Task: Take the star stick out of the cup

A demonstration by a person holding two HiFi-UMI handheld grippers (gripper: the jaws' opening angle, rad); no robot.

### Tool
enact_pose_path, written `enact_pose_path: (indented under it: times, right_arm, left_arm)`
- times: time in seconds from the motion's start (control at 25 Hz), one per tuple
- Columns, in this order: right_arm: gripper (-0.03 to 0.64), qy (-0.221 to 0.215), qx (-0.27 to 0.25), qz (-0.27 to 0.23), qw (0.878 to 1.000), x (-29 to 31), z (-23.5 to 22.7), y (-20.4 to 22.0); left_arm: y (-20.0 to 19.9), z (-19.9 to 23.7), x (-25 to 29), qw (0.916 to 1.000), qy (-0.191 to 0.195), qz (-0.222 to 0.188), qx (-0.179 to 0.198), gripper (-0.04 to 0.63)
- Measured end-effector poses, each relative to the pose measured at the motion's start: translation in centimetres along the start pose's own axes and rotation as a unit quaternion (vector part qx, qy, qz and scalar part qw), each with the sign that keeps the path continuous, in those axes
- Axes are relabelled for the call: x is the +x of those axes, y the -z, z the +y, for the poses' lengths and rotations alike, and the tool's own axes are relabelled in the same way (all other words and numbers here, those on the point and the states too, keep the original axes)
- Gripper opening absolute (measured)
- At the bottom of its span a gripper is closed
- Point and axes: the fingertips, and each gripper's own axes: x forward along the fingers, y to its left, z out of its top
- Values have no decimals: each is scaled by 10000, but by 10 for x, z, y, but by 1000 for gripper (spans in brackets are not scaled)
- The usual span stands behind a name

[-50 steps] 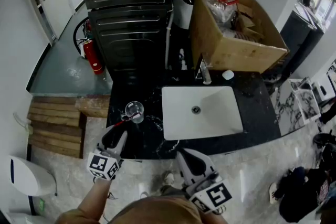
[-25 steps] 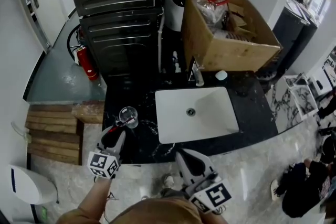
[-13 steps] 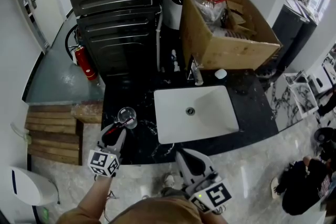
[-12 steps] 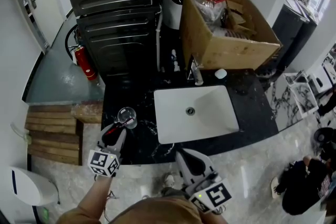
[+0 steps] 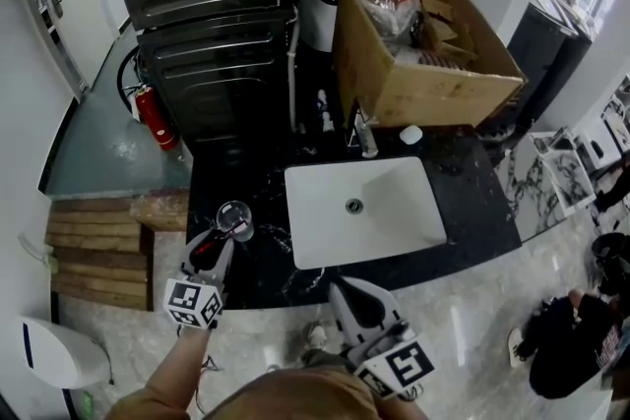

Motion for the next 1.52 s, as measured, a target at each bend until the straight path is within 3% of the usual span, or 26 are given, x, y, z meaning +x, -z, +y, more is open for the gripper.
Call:
enact_pose_path:
  times: [0.44, 1.08, 1.52]
  right_arm:
    - [2, 85, 37, -18, 10000, -3, -4, 0]
    - [2, 142, 85, 36, 9999, -4, -4, 2]
    - [2, 83, 58, 93, 9999, -3, -4, 1]
  left_arm:
    - [4, -1, 6, 9999, 29, 14, -139, 131]
    - [5, 2, 8, 9996, -53, -75, -262, 43]
    - [2, 10, 6, 9989, -102, -174, -415, 19]
